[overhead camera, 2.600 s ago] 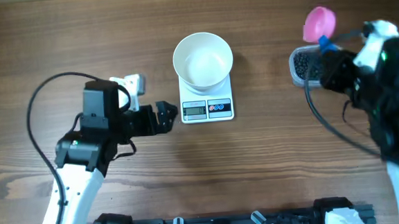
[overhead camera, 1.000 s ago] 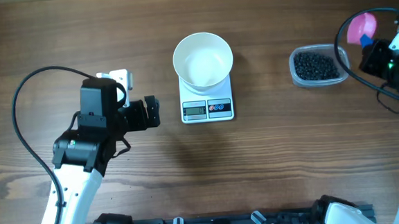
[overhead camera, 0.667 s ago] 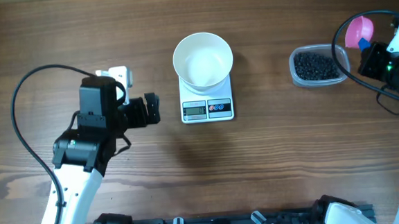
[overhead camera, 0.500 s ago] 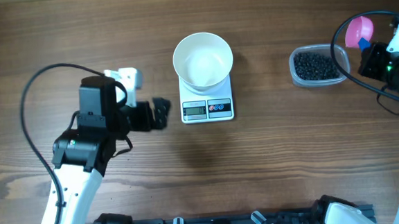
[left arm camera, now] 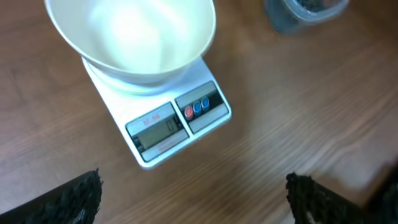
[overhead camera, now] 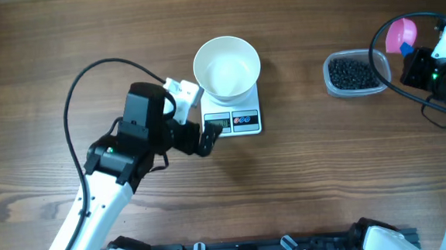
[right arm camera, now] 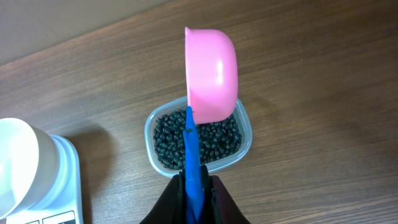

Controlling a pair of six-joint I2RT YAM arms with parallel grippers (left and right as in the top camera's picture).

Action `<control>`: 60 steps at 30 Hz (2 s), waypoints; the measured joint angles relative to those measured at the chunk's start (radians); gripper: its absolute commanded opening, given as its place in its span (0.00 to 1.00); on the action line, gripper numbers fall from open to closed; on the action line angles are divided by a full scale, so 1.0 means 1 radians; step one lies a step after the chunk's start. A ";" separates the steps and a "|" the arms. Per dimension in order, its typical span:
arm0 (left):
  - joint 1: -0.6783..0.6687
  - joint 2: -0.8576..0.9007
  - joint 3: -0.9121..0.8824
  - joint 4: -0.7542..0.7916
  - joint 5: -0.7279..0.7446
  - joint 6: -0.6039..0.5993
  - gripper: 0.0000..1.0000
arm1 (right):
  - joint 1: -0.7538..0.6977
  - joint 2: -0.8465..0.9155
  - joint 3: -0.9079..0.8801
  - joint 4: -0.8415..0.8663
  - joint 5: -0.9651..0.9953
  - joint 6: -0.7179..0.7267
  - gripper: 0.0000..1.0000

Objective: Scoop item into bowl and weigh 150g on scale

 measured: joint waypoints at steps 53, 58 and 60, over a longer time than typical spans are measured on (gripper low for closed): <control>0.000 0.000 0.001 0.023 -0.086 0.020 1.00 | 0.000 0.367 -0.011 0.011 -0.066 -0.311 0.04; 0.000 0.000 0.001 0.023 -0.086 0.020 1.00 | 0.000 0.387 -0.011 -0.018 -0.121 -0.332 0.04; 0.000 0.000 0.001 0.023 -0.086 0.020 1.00 | -0.001 0.389 -0.011 -0.027 -0.129 -0.333 0.04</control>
